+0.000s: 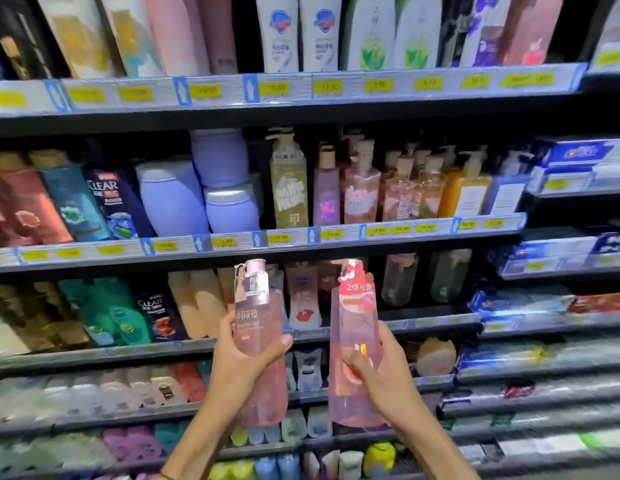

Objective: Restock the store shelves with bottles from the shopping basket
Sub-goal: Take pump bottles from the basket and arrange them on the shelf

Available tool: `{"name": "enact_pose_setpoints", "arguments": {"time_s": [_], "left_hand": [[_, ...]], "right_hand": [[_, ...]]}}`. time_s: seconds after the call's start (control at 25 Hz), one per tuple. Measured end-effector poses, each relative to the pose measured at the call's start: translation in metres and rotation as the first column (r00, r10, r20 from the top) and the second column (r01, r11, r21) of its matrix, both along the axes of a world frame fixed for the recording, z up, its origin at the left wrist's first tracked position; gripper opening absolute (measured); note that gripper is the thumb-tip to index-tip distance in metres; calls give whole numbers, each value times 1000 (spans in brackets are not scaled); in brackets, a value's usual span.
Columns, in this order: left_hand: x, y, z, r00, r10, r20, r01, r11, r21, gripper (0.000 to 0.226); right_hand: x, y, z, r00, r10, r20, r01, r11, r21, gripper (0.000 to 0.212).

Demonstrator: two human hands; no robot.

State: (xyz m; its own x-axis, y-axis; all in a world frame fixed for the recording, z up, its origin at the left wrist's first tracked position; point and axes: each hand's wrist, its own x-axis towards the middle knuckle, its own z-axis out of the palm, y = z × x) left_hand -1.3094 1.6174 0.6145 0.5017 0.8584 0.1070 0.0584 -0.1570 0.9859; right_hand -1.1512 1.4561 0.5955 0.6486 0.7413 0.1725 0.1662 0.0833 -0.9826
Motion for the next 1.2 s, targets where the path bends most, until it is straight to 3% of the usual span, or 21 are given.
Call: {"name": "enact_pose_setpoints", "arguments": {"time_s": [0.2,0.4,0.8,1.0,1.2], "left_hand": [[57,-44,-15,999,-2,-41,0,998,-60,68],[88,-64,-33,995,-27,-92,13,989,-145,83],[153,-47,-56,976,-90,-199,51,980,-190,68],[191,-28,-74,971,-63,-232,41,994,-100,72],[236,-8,-74,968,-29,-249,38,999,28,82]], "right_hand": [[60,-46,-17,996,-22,-81,22,1000,6,46],[91,-71,-31,984,-70,-164,70,998,-3,31],[112,-79,-47,969,-129,-212,128,992,-17,30],[123,-76,-70,966,-167,-198,162,986,-41,27],[120,-74,-87,962,-171,-212,166,985,-42,38]]}}
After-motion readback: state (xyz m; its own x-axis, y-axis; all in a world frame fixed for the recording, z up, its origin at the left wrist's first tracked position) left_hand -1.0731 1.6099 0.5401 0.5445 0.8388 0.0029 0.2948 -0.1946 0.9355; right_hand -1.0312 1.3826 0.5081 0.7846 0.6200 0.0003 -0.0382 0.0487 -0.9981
